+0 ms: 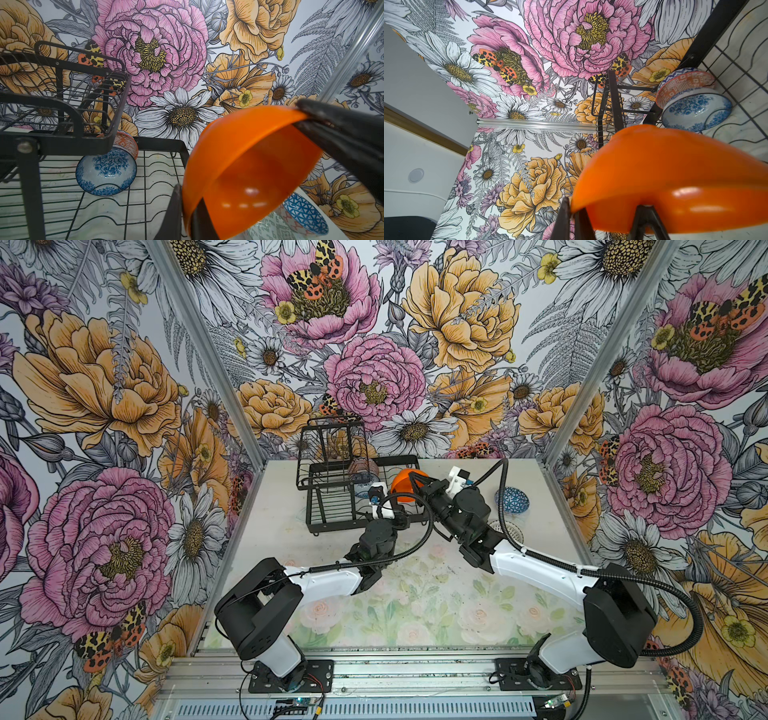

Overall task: Load bowls into a dish rack
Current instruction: Pick up the bowl from the center of the table.

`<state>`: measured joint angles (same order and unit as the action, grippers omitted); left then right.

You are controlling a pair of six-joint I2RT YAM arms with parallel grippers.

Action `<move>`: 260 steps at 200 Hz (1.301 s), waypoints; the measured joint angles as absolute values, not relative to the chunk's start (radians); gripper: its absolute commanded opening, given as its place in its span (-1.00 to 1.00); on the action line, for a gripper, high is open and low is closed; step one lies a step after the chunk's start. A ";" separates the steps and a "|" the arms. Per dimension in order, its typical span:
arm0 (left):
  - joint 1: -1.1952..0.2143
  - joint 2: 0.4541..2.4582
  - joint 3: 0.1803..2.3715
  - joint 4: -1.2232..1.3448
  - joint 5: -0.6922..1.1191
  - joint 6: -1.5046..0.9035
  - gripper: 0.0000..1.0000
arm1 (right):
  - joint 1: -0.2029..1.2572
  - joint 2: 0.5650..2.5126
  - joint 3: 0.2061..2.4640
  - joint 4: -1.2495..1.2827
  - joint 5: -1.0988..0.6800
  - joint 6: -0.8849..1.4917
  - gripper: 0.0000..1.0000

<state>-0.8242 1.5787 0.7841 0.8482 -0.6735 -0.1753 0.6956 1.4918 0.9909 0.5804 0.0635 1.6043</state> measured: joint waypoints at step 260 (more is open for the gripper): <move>-0.836 1.635 0.670 1.310 -0.884 -0.104 -1.00 | 0.712 1.410 0.978 0.583 0.085 1.594 0.78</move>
